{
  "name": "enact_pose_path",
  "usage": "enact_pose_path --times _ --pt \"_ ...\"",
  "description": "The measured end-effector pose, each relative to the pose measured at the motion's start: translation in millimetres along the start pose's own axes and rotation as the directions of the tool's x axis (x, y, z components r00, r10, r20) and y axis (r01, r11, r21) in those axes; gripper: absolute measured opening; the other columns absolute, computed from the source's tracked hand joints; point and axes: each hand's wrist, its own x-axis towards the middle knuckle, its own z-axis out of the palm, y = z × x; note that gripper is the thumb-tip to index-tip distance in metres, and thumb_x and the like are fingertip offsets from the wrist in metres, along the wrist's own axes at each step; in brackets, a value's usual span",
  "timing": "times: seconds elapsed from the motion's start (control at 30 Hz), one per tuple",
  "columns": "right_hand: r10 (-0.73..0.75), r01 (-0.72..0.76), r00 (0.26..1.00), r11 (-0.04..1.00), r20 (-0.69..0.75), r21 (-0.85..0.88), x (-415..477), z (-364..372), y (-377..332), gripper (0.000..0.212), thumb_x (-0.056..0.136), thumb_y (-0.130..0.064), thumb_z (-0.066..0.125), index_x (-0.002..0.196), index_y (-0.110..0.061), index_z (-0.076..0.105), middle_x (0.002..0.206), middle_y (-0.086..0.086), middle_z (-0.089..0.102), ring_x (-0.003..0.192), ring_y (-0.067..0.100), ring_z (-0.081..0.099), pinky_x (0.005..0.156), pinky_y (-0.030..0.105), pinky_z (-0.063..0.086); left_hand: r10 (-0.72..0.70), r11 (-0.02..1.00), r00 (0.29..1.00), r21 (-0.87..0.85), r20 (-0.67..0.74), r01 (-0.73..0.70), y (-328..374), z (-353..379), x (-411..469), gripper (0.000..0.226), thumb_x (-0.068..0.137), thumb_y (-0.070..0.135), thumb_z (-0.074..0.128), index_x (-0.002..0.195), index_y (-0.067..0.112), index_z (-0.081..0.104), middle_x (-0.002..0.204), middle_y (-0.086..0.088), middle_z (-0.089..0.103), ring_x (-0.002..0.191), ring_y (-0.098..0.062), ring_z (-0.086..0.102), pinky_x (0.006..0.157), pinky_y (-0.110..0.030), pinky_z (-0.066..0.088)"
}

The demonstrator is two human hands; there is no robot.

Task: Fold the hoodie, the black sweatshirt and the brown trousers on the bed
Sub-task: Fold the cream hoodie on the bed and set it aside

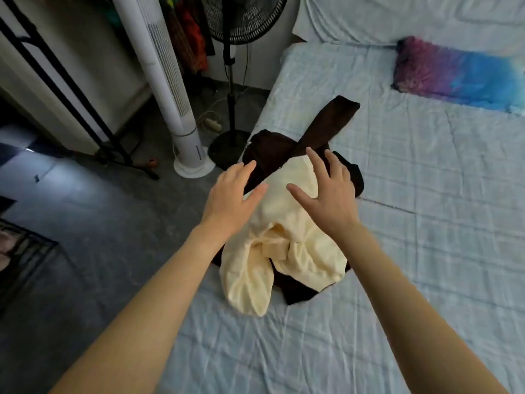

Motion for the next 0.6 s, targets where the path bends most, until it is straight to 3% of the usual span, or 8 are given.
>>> enact_pose_path --times 0.13,0.23,0.33,0.43,0.5,0.6 --pt "0.106 -0.086 0.957 0.993 0.27 -0.086 34 49 46 0.119 0.063 -0.087 0.057 0.151 -0.053 -0.015 0.168 0.005 -0.002 0.152 0.04 0.001 0.118 0.062 0.011 -0.175 0.983 0.974 -0.037 0.142 0.182 -39 45 36 0.078 0.09 0.069 0.041 0.155 0.034 0.014 0.162 -0.008 0.016 0.147 -0.029 0.014 0.116 -0.05 0.024" --pt "0.181 -0.17 0.919 0.984 0.35 -0.062 39 85 87 0.125 0.052 -0.089 0.061 0.144 -0.064 -0.021 0.168 0.005 -0.006 0.152 0.042 -0.002 0.119 0.064 0.011 -0.235 0.971 0.937 0.014 0.257 0.239 -70 87 42 0.097 0.075 0.085 0.038 0.153 0.042 0.002 0.163 -0.007 0.009 0.148 -0.031 0.009 0.117 -0.053 0.017" --pt "0.179 -0.219 0.898 0.974 0.403 0.055 38 108 115 0.124 0.055 -0.082 0.07 0.144 -0.066 -0.015 0.166 0.002 0.005 0.151 0.036 0.009 0.116 0.064 0.023 -0.309 0.938 0.888 -0.048 0.341 0.344 -89 121 39 0.103 0.063 0.091 0.039 0.149 0.049 0.001 0.159 -0.002 0.019 0.145 -0.03 0.017 0.115 -0.051 0.023" --pt "0.109 -0.241 0.917 0.918 0.384 0.314 34 122 126 0.117 0.062 -0.061 0.084 0.148 -0.063 0.005 0.158 -0.012 0.024 0.143 0.02 0.031 0.111 0.056 0.038 -0.325 0.921 0.897 -0.116 0.298 0.372 -95 144 40 0.096 0.062 0.089 0.047 0.146 0.054 0.013 0.145 0.001 0.036 0.135 -0.027 0.03 0.11 -0.046 0.032" --pt "0.11 -0.264 0.929 0.866 0.354 0.424 30 125 125 0.11 0.064 -0.051 0.087 0.147 -0.062 0.015 0.152 -0.015 0.032 0.137 0.012 0.039 0.106 0.047 0.046 -0.316 0.91 0.916 -0.194 0.248 0.367 -95 148 42 0.092 0.064 0.083 0.057 0.144 0.052 0.025 0.139 0.003 0.045 0.13 -0.025 0.039 0.108 -0.047 0.037" --pt "0.115 -0.246 0.948 0.857 0.298 0.453 23 118 118 0.105 0.063 -0.044 0.087 0.145 -0.061 0.023 0.147 -0.018 0.038 0.133 0.001 0.04 0.093 0.024 0.047 -0.292 0.853 0.93 -0.381 0.222 0.358 -86 143 35 0.086 0.064 0.068 0.073 0.14 0.046 0.04 0.136 0.012 0.054 0.126 -0.014 0.05 0.105 -0.044 0.044"
